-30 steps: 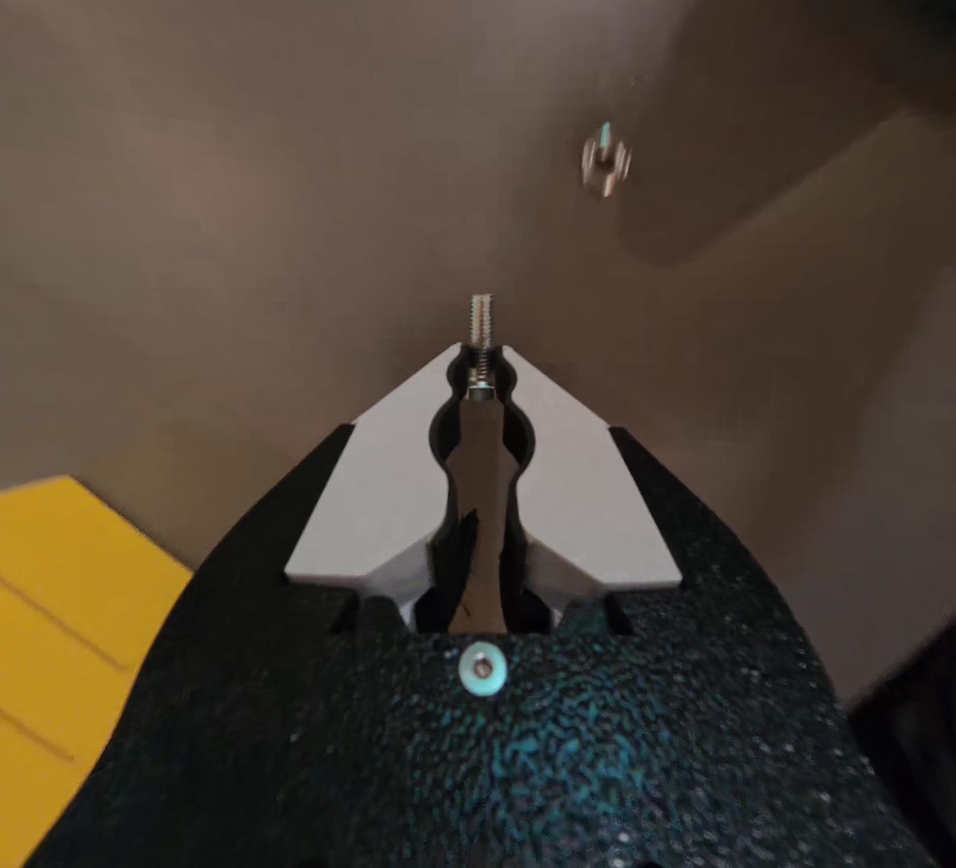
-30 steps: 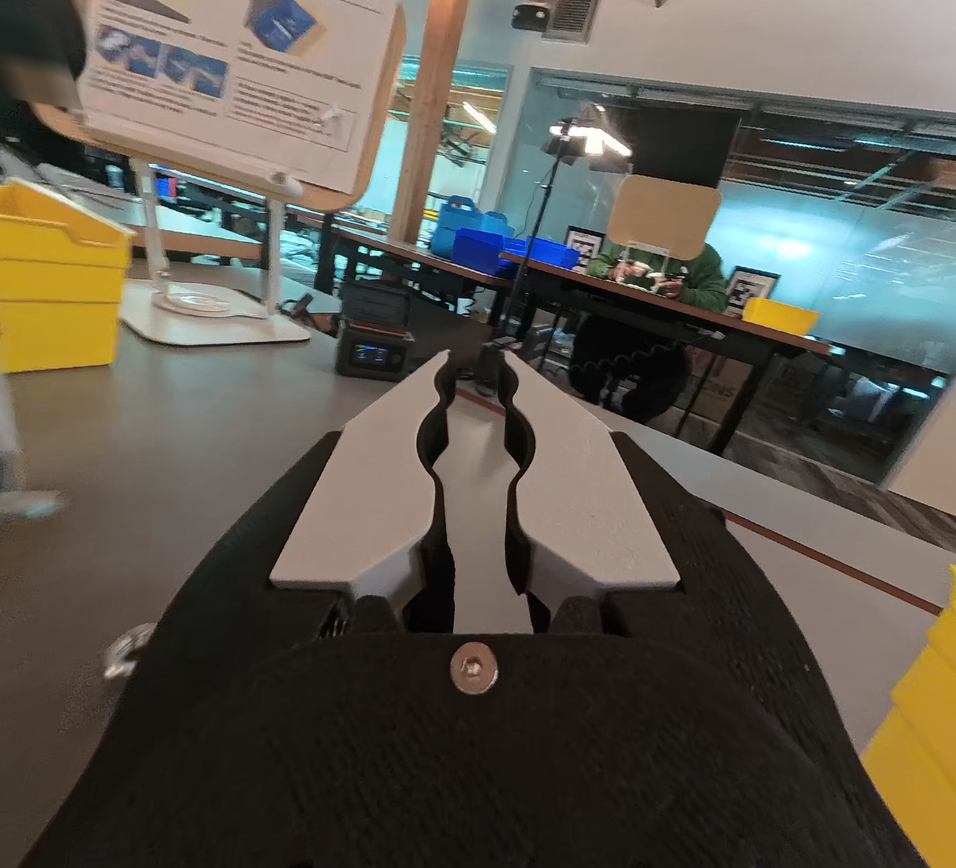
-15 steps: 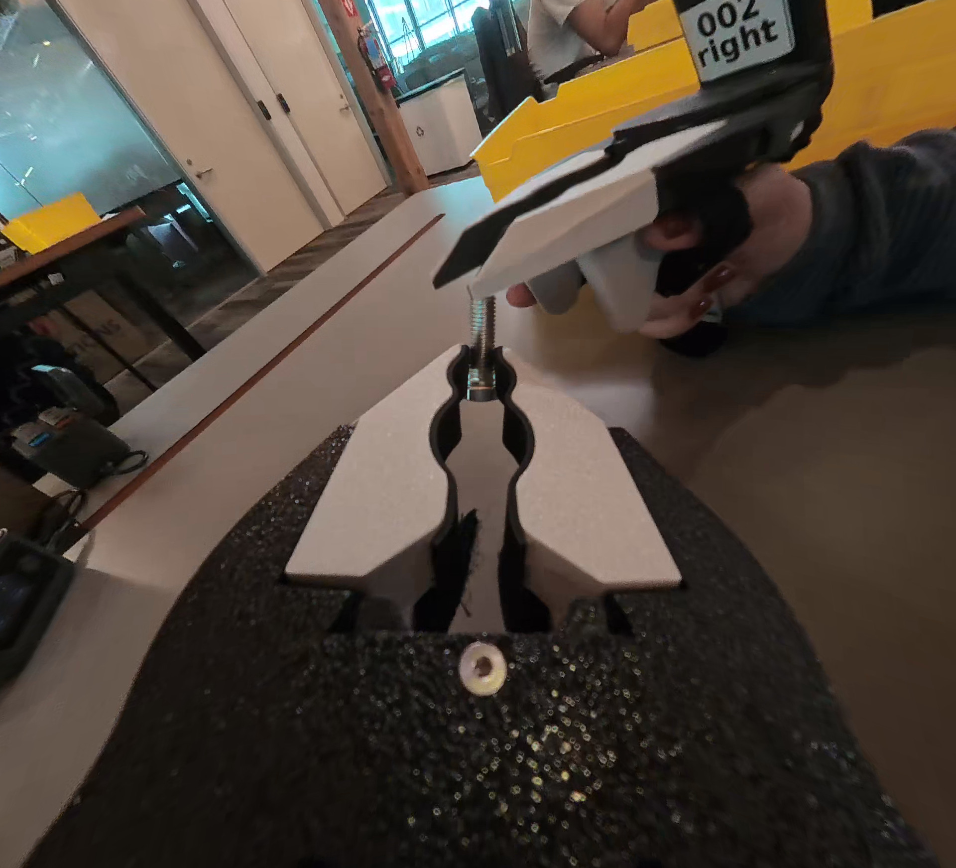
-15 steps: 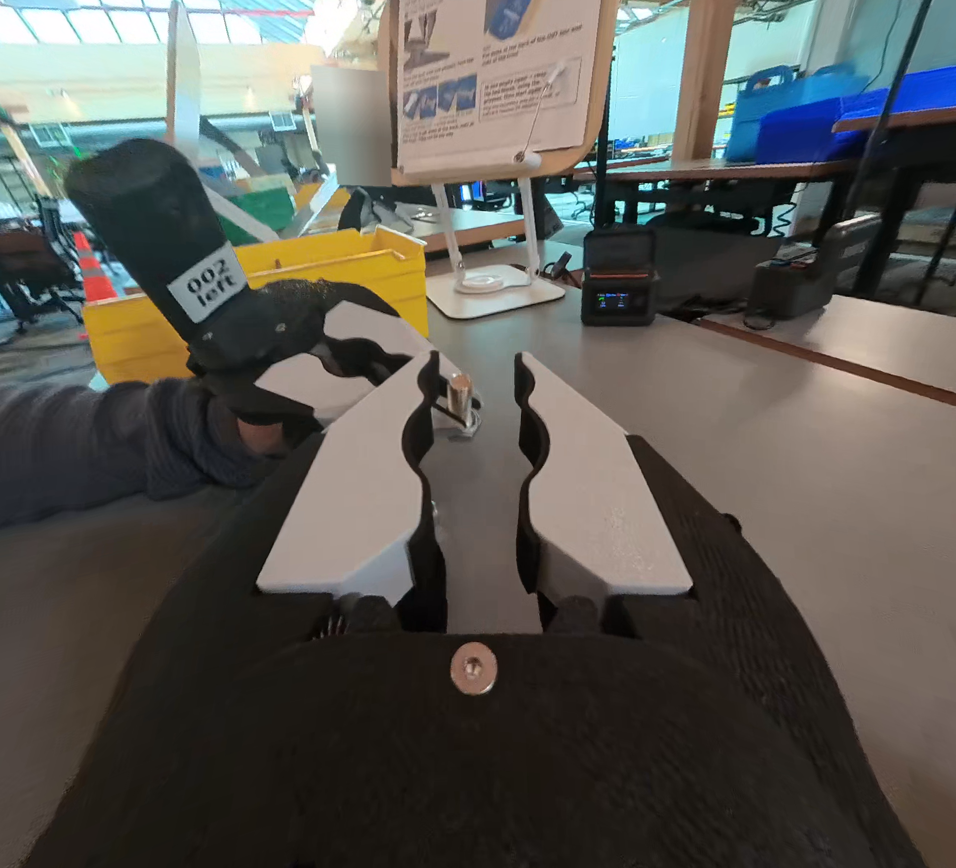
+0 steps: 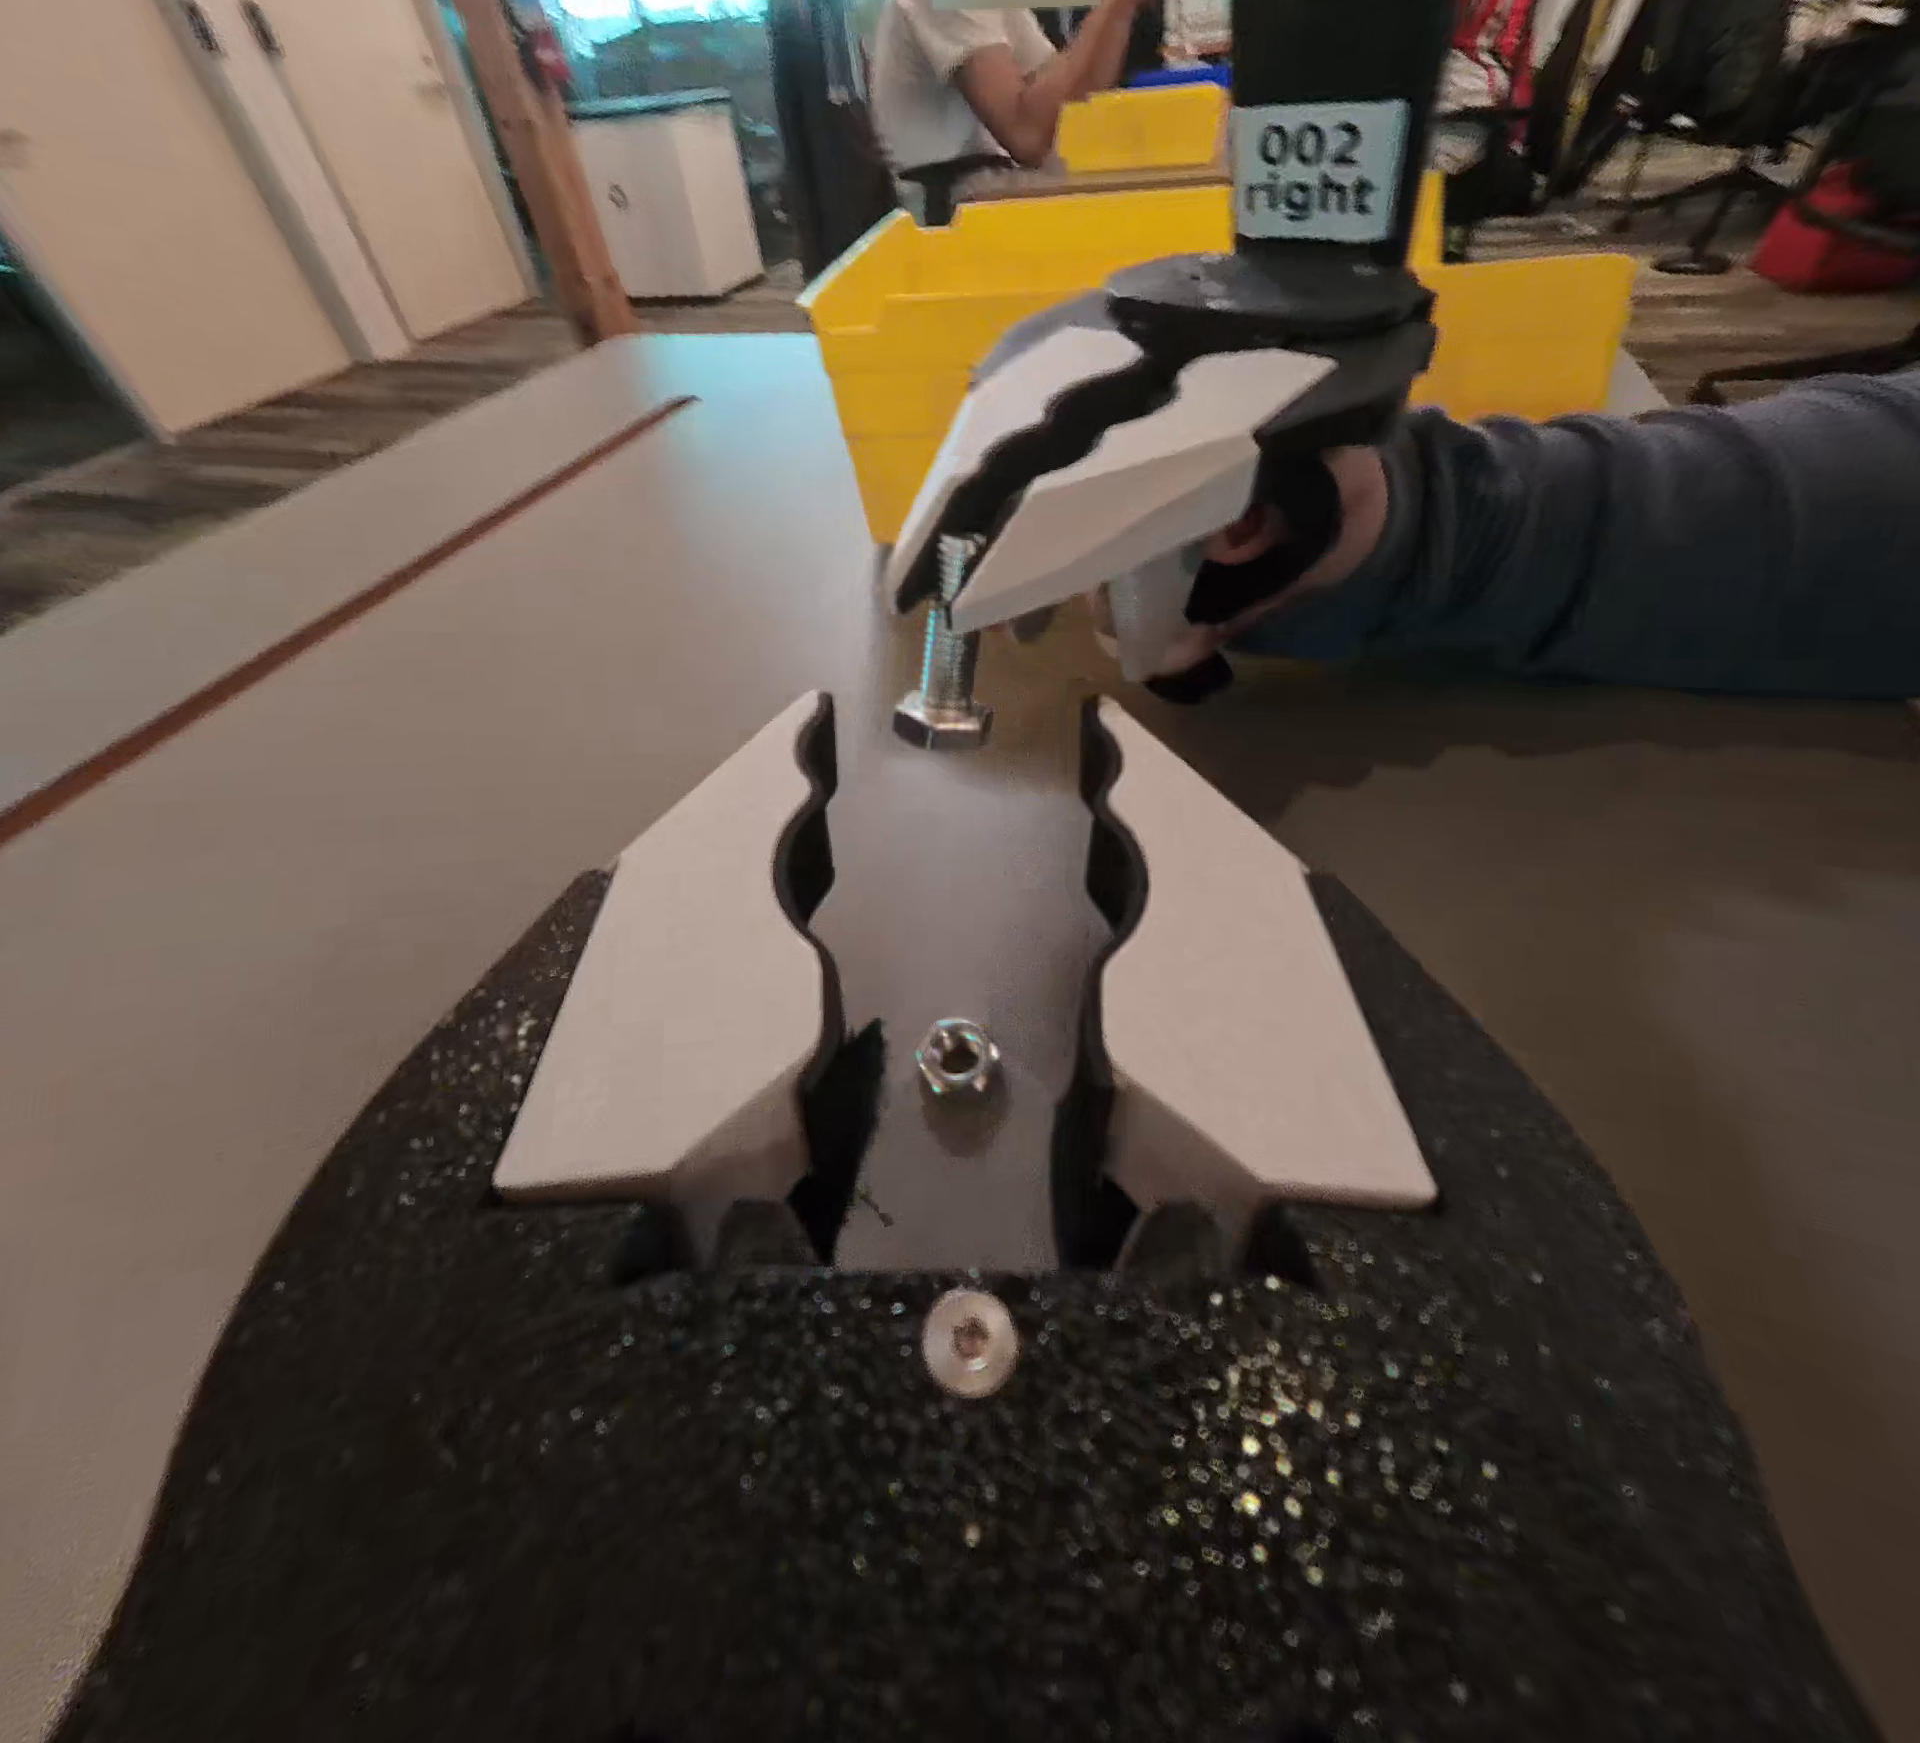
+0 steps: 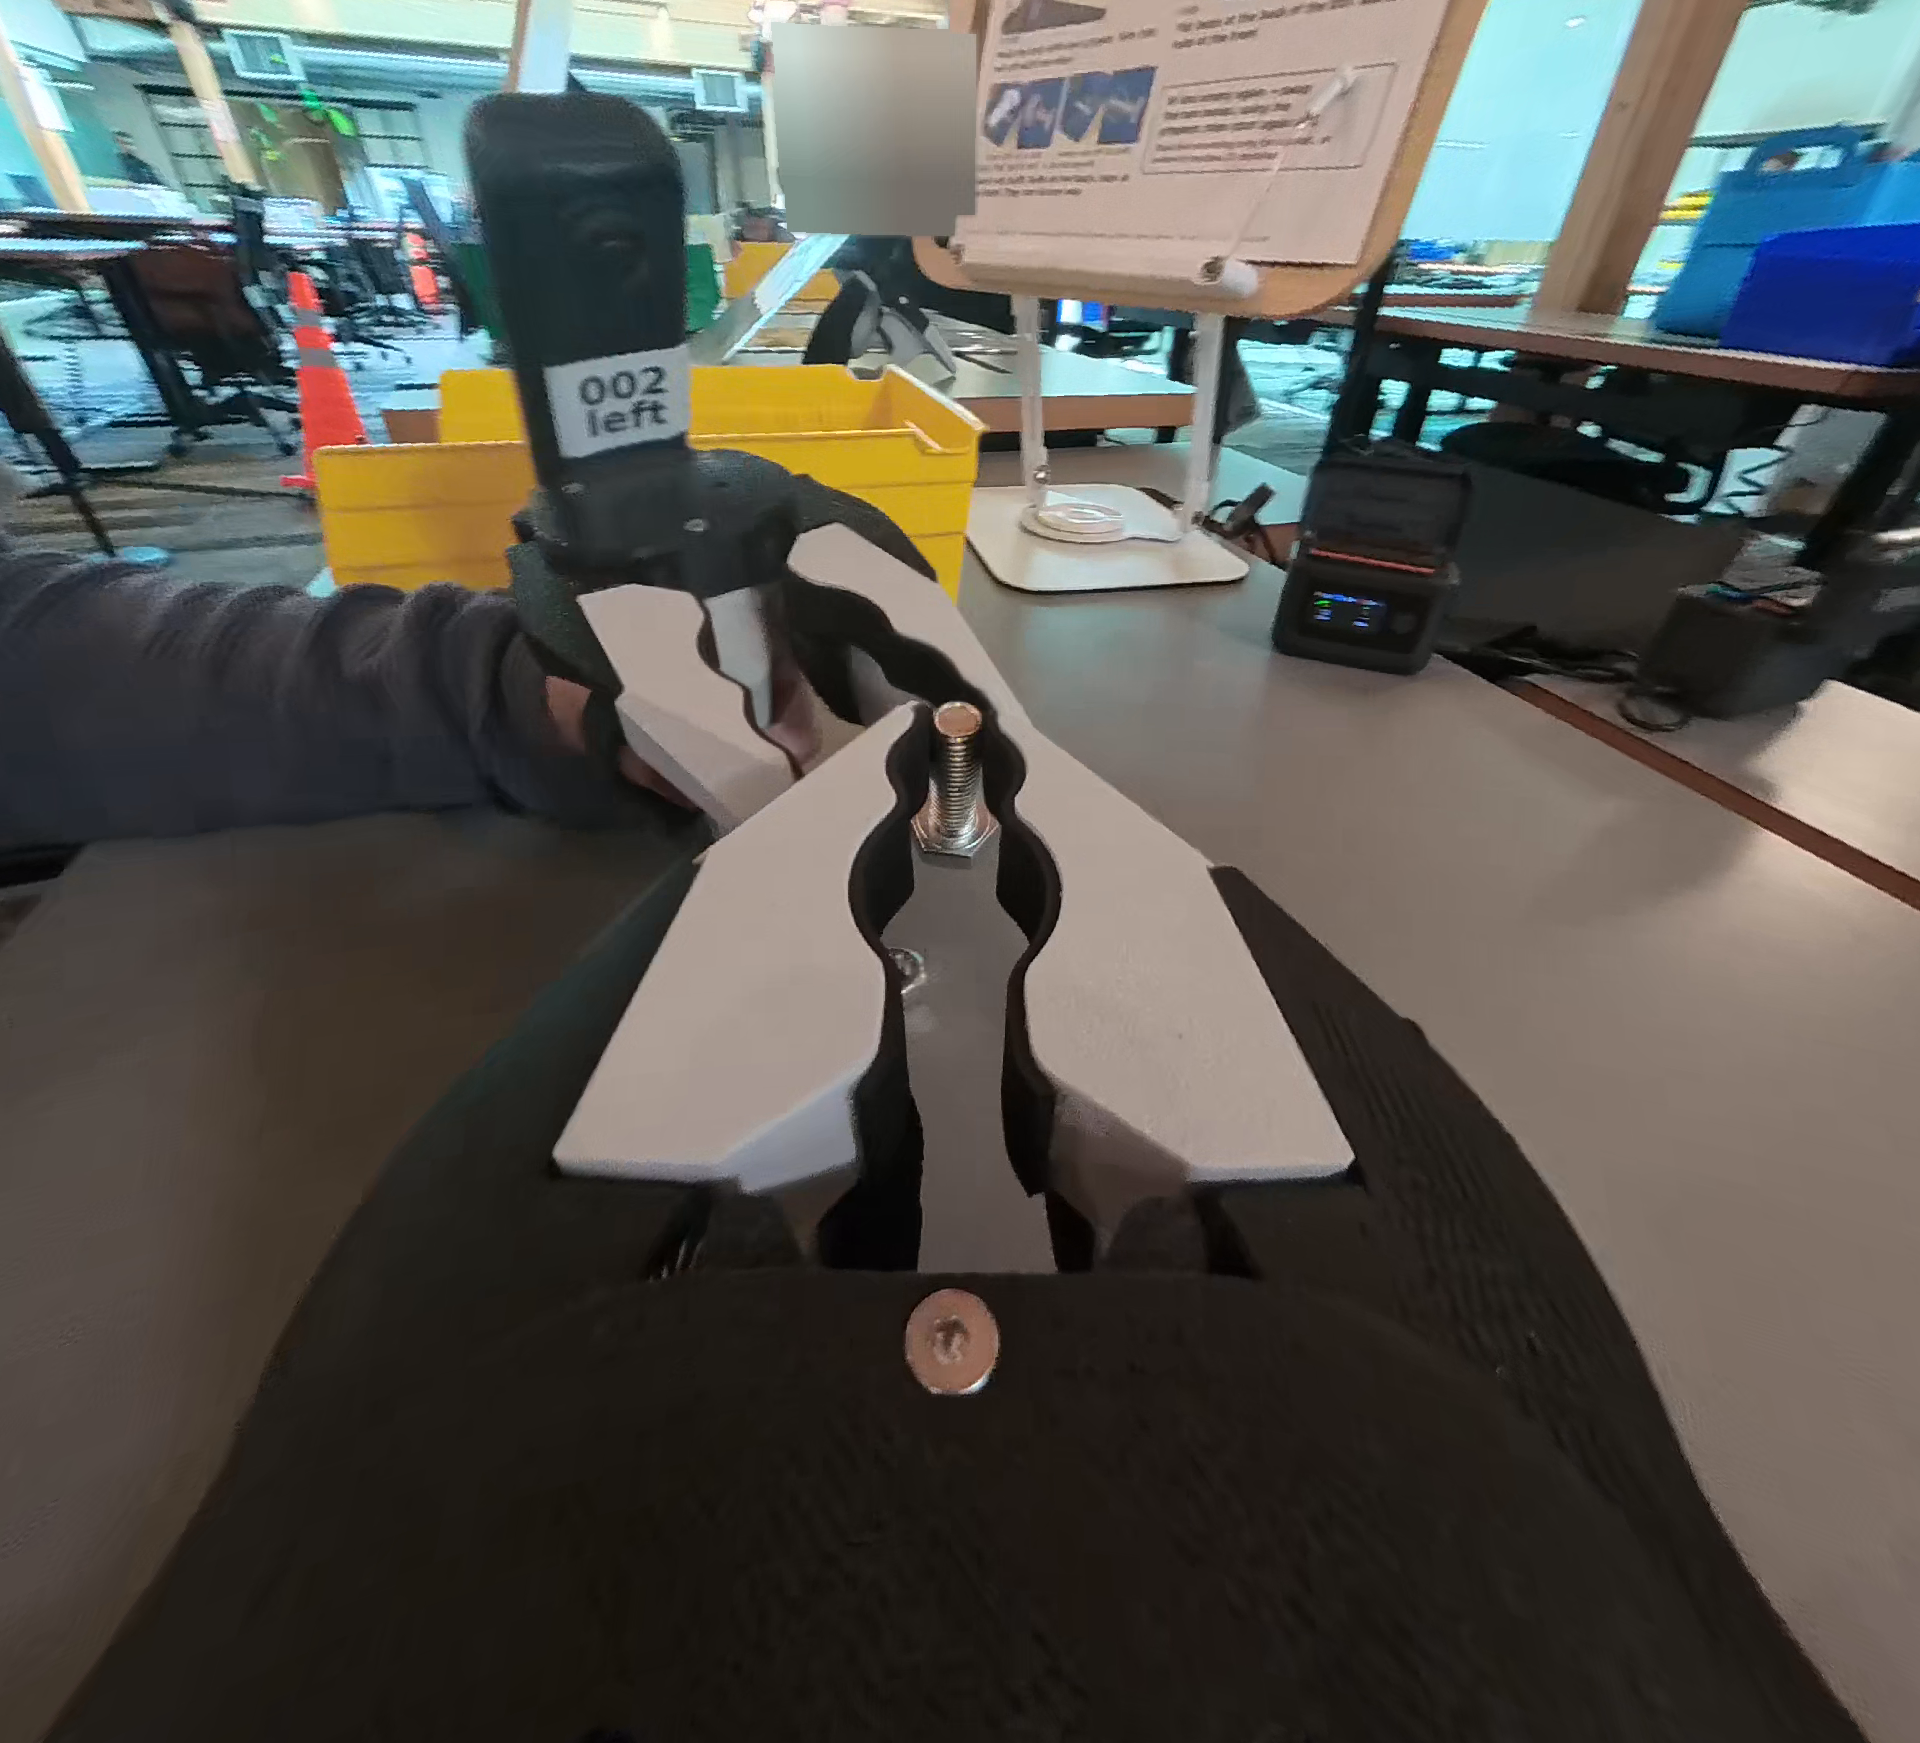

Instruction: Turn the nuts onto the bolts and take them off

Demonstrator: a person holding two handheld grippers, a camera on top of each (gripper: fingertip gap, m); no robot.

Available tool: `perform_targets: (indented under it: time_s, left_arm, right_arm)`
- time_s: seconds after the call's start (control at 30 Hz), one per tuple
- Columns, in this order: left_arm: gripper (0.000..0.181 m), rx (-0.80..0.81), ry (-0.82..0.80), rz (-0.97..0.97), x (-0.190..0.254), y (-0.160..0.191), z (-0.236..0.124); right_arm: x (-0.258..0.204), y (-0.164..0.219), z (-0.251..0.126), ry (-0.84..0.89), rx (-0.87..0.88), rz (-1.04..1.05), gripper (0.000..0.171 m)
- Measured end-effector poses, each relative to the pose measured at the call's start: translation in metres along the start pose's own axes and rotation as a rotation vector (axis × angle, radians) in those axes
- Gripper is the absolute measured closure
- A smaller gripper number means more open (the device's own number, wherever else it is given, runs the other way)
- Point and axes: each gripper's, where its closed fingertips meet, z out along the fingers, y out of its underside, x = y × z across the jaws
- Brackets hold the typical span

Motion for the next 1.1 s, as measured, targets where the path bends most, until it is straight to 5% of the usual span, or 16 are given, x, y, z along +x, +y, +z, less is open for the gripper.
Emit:
perform_targets:
  time_s: [0.2,0.43,0.53,0.63,0.87,1.1]
  left_arm:
    - [0.160,0.001,0.120,-0.052,0.013,0.004,-0.001]
    - [0.165,-0.041,0.082,-0.005,0.013,0.010,0.003]
    - [0.165,-0.018,-0.004,0.003,0.002,0.005,0.002]
    - [0.166,0.070,-0.187,-0.042,-0.030,-0.008,-0.012]
    - [0.166,0.350,-0.313,-0.119,-0.054,-0.045,-0.049]
    - [0.166,0.345,-0.260,-0.099,-0.042,-0.046,-0.040]
  right_arm:
    - [-0.017,0.000,-0.002,-0.135,0.003,0.039,0.163]
    - [-0.017,-0.001,-0.001,-0.134,0.015,0.057,0.164]
    - [-0.010,-0.006,-0.001,-0.076,0.044,0.035,0.162]
    - [0.014,-0.014,-0.008,0.055,0.086,0.076,0.137]
    - [-0.002,0.072,0.012,0.027,-0.464,0.126,0.132]
    - [-0.014,0.098,0.025,0.029,-0.634,0.012,0.141]
